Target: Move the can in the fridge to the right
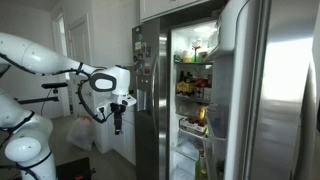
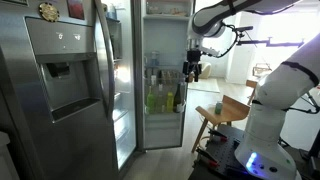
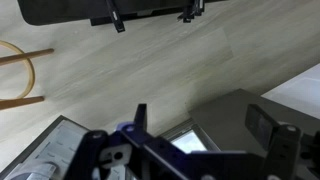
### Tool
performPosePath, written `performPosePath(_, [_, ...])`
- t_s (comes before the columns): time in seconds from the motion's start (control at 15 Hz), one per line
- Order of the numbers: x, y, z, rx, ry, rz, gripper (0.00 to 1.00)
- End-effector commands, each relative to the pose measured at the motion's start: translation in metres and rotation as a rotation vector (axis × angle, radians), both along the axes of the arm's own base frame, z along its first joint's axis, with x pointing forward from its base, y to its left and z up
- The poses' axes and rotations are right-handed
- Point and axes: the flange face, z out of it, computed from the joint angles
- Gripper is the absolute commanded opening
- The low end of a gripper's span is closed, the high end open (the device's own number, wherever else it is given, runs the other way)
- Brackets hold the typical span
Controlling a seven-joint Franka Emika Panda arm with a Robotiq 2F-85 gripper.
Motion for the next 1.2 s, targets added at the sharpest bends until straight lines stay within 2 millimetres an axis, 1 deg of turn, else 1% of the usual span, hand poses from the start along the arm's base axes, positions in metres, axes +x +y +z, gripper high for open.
performPosePath(0.0, [0.000, 0.000, 0.000, 0.000, 0.001, 0.000, 1.00])
performPosePath(0.33, [0.000, 0.000, 0.000, 0.000, 0.001, 0.000, 1.00])
performPosePath(0.4, [0.005, -0.002, 0.002, -0.012, -0.019, -0.029, 1.00])
performPosePath(0.6, [0.028, -0.014, 0.006, -0.064, -0.105, -0.104, 1.00])
performPosePath(0.87, [0.061, -0.037, 0.008, -0.139, -0.220, -0.191, 1.00])
performPosePath(1.07, [0.086, -0.054, 0.013, -0.210, -0.303, -0.240, 1.00])
performPosePath(1.13, [0.094, -0.058, 0.019, -0.234, -0.333, -0.254, 1.00])
